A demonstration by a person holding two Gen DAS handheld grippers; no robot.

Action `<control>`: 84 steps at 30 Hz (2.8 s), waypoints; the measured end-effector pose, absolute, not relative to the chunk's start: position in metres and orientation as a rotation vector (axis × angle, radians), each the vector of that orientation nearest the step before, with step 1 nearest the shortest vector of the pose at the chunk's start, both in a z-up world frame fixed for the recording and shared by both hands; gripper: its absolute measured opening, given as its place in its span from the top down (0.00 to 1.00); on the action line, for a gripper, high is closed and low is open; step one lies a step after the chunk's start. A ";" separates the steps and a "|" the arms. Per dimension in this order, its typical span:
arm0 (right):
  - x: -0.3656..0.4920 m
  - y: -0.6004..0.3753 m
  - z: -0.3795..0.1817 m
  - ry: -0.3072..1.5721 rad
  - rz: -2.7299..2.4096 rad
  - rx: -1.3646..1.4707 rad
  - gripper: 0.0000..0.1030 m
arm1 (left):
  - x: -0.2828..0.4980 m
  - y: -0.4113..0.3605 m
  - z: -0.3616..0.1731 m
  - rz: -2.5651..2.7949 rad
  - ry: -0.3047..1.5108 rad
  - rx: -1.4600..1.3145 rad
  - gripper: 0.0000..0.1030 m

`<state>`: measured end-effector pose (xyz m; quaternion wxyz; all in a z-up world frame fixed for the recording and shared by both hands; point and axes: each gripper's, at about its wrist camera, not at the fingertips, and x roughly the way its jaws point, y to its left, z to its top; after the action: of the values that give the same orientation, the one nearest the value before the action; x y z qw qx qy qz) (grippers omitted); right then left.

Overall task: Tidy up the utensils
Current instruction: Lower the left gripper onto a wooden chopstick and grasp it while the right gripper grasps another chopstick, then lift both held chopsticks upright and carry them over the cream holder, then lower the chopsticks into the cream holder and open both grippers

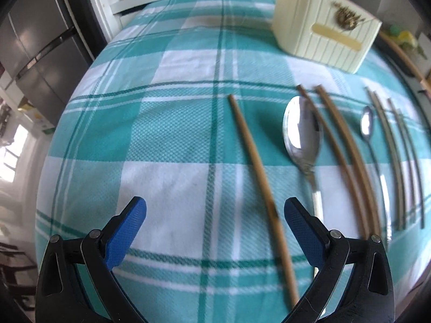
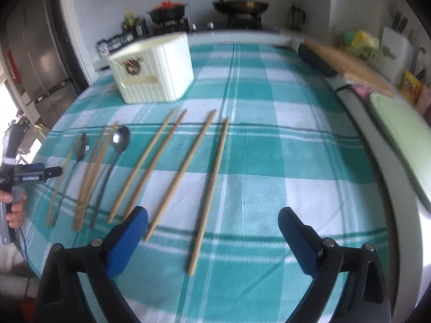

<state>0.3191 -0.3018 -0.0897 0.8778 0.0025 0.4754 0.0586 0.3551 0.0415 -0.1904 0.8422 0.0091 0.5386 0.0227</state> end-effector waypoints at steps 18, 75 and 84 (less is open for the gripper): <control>0.463 -0.295 -0.129 1.162 0.107 -0.069 0.92 | 0.438 0.032 -0.178 -0.058 1.271 0.062 0.91; 0.540 -0.192 0.046 0.709 0.206 -0.038 0.46 | 0.550 -0.033 0.012 -0.219 0.830 -0.070 0.36; 0.447 -0.179 0.068 0.594 0.155 -0.096 0.39 | 0.445 -0.021 0.011 -0.222 0.725 -0.030 0.19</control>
<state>0.4466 -0.1787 0.0683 0.9522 -0.0474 0.2921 0.0764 0.4448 -0.0213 0.0115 0.9289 -0.0145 0.3540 -0.1083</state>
